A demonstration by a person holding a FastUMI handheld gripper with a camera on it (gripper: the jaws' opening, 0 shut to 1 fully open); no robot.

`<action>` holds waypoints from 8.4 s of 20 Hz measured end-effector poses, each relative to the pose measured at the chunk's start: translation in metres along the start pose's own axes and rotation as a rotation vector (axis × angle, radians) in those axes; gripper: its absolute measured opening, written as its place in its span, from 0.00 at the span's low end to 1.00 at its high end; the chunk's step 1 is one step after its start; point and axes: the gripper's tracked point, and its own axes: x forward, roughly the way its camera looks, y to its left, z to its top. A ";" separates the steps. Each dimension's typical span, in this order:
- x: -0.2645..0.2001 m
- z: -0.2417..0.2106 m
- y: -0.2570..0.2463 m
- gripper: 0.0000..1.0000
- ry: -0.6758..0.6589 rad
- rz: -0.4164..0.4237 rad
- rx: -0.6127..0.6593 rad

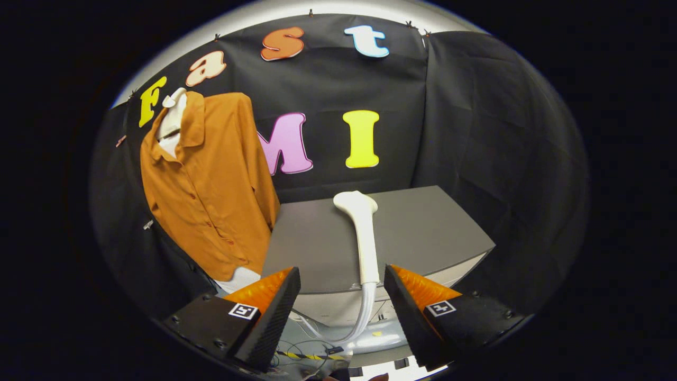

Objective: Iron the clothes twice with a garment steamer, once on the left side and once on the right side.

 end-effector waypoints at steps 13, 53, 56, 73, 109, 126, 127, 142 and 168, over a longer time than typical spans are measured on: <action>0.132 -0.063 -0.045 0.52 0.257 -0.085 0.057; -0.029 0.043 0.240 0.26 -0.529 0.051 -0.014; -0.005 0.036 0.254 0.26 -0.515 0.035 -0.038; 0.094 -0.036 0.273 0.26 -0.328 -0.021 -0.134; 0.028 -0.170 0.266 0.27 -0.156 0.037 -0.104; -0.069 -0.011 0.344 0.26 -0.512 0.081 -0.086; -0.069 -0.009 0.356 0.26 -0.520 0.089 -0.097; 0.023 -0.033 0.436 0.26 -0.498 0.030 -0.227; 0.122 -0.200 0.406 0.27 -0.143 -0.019 -0.334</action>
